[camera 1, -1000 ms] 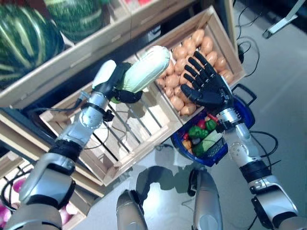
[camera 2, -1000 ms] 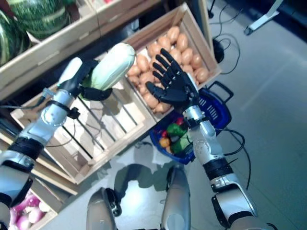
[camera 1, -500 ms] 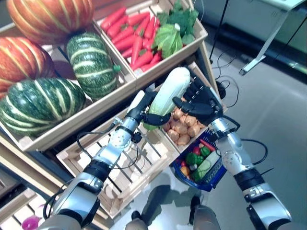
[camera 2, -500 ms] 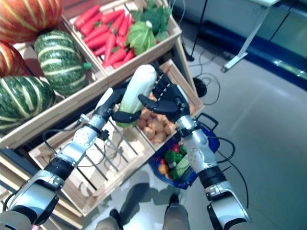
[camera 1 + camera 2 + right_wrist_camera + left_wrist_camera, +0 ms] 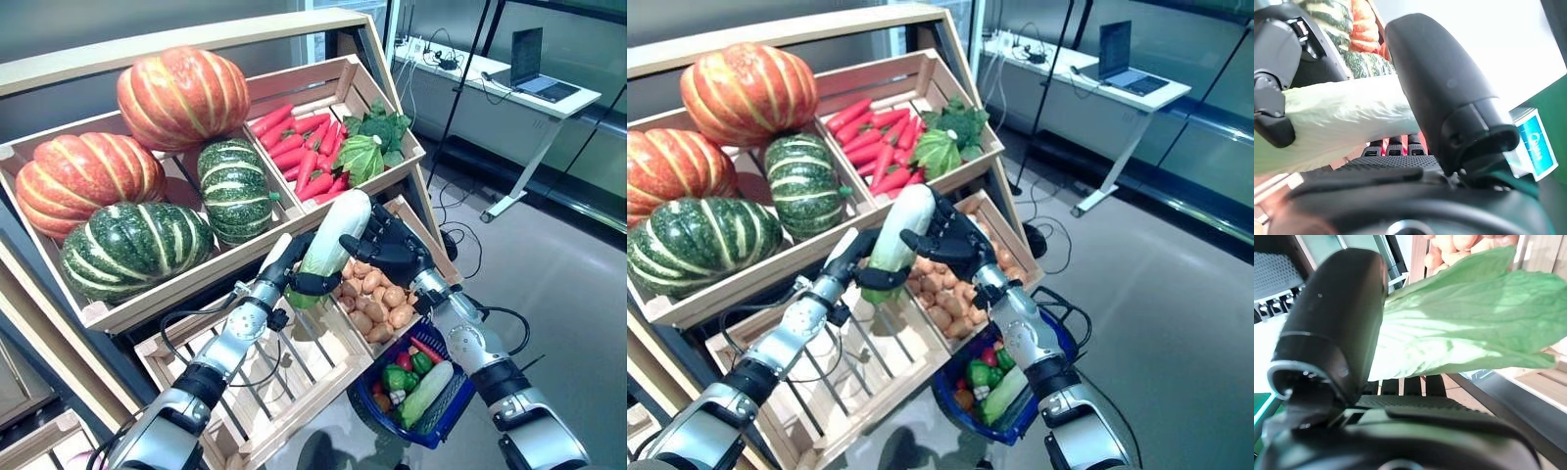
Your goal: Put vegetables into the basket
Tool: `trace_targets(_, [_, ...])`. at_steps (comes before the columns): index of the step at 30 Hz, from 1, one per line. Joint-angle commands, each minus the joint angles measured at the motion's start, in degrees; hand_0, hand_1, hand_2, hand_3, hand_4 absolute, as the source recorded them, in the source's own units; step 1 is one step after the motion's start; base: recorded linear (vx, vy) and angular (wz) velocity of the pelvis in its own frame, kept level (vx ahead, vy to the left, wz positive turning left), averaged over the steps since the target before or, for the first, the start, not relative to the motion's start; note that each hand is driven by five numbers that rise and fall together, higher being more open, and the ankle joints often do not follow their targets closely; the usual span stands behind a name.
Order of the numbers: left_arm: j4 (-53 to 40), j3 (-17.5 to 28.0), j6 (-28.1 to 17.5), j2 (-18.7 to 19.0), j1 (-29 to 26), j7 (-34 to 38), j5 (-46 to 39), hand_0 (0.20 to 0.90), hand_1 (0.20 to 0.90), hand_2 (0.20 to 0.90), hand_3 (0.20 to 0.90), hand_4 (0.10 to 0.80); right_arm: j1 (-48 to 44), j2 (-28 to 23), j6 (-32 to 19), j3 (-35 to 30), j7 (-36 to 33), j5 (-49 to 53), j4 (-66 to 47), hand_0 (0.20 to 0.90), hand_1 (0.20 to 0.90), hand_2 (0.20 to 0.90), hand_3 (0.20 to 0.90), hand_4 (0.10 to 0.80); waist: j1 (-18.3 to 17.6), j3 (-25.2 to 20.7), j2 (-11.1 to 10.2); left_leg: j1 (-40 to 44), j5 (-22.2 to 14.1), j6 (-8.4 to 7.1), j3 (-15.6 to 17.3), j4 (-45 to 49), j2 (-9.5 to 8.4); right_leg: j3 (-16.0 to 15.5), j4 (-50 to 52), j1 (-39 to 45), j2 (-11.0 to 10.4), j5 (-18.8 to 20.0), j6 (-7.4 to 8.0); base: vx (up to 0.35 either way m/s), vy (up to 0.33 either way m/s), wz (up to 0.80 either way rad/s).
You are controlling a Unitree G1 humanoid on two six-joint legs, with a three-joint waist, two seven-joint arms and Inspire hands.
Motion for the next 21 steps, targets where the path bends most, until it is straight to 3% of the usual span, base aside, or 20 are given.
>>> trace_targets(1, [-4.91, -3.1, -6.53, -2.53, -6.21, -2.03, -0.77, 0.3, 0.3, 0.3, 0.3, 0.4, -7.32, 4.25, 3.81, 1.58, 7.6, 5.6, -0.62, 0.9, 0.9, 0.9, 0.9, 0.8, 0.42, -4.45, -0.54, -2.19, 2.09, 2.54, 0.34, -0.11, -1.55, 0.56, 0.15, 1.46, 0.51, 0.15, -1.51, 0.0, 0.0, 0.0])
trace_targets(14, [-8.97, -6.41, -6.5, -2.25, -6.12, -6.83, -4.76, 0.3, 0.3, 0.3, 0.3, 0.4, -11.41, 1.81, 10.35, 3.52, 6.6, 2.73, 4.58, 0.9, 0.9, 0.9, 0.9, 0.8, 0.63, -4.74, -0.8, -1.27, 2.57, 2.26, -0.44, -1.48, -1.75, 1.24, -1.16, 2.11, 0.71, 0.99, -1.34, 0.008, 0.002, 0.04])
trace_targets(15, [-8.82, -6.74, -6.64, -2.39, -6.05, -6.88, -4.86, 0.3, 0.3, 0.3, 0.3, 0.4, -11.74, 1.54, 10.01, 3.76, 6.13, 1.99, 4.74, 0.808, 0.808, 0.808, 0.808, 0.739, 0.6, -4.82, -0.81, -1.19, 2.55, 2.31, -0.54, -1.64, -1.83, 1.38, -1.22, 2.17, 0.71, 0.96, -1.33, 0.0, 0.0, 0.0])
trace_targets(16, [-8.78, -6.77, -6.66, -2.42, -6.06, -6.89, -4.88, 0.3, 0.3, 0.3, 0.3, 0.4, -11.79, 1.5, 9.96, 3.77, 6.05, 1.84, 4.79, 0.3, 0.3, 0.3, 0.3, 0.4, 0.59, -4.82, -0.81, -1.17, 2.55, 2.32, -0.56, -1.66, -1.85, 1.39, -1.23, 2.18, 0.71, 0.95, -1.33, 0.0, 0.0, 0.0])
trace_targets(21, [-8.76, -7.58, -6.85, -2.98, -5.71, -7.11, -5.44, 0.3, 0.3, 0.3, 0.3, 0.4, -13.15, 1.14, 6.8, 4.01, 4.11, 0.12, 6.04, 0.3, 0.3, 0.3, 0.3, 0.4, 0.54, -4.76, -0.77, -0.95, 2.23, 2.4, -0.64, -1.39, -1.94, 1.98, -0.93, 2.26, 0.63, 0.67, -1.33, 0.022, 0.006, 0.0])
